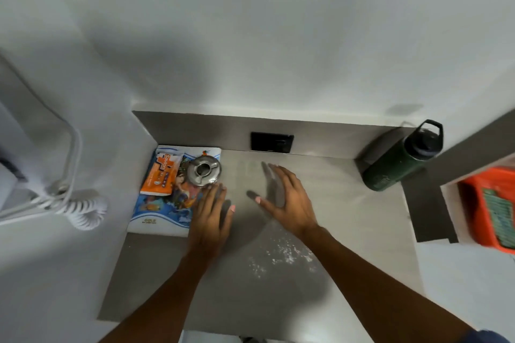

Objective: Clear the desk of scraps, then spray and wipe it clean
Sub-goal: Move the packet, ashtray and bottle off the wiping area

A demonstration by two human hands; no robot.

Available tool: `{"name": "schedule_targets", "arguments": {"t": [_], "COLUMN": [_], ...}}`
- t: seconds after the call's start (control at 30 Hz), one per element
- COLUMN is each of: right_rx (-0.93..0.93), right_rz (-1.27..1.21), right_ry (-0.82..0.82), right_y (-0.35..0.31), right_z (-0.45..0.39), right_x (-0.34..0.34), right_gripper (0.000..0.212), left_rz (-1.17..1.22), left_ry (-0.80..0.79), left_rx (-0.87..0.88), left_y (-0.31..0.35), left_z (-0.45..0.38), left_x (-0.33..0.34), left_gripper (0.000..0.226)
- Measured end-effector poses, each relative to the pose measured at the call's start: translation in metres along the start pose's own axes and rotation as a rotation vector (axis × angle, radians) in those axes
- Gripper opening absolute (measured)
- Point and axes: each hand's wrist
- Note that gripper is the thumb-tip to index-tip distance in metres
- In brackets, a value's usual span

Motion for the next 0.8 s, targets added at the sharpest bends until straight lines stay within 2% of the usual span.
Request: {"name": "schedule_targets", "arguments": {"t": [0.2,0.4,0.5,0.6,0.7,0.8], "right_rx": [0.075,0.304,0.373,0.422,0.421,0.396], "right_rz": [0.017,-0.153,-0.18,-0.254,-0.336,-0.369], "right_ry": [0.132,0.44,0.595,0.701,0.738,0.733], "right_y": [0.064,0.114,0.131,0.142,0.146,0.15], "right_z": [0.046,0.07,0.064,0.047,0.025,0.006], "right_x": [-0.046,-0.084,-0.103,-0.122,-0.141,-0.156], "right_gripper": [0.101,0.085,0.091,0.108,0.121,0.115], "left_rz": [-0.024,-0.068,-0.094,-0.109,-0.133,-0.172], "left_ry": [-0.127,-0.218,-0.236,-0.254,-0.313,-0.331], "left_rx": [0.023,0.063,0.085,0.057,0.032,0.047], "left_y": [0.042,0.05,0.047,0.041,0.036,0.031], "left_z": [0.02,0.047,0.054,0.056,0.058,0.06], "left_x": [0.026,0.047,0.051,0.053,0.057,0.061], "left_gripper": [0.064,0.07,0.073,0.077,0.085,0.088]}}
Point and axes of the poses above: each hand's wrist, its own z-axis away from the middle knuckle, its own x-axis out of the palm, y = z × x, and after that the axes turned 4 degrees about y, right-handed
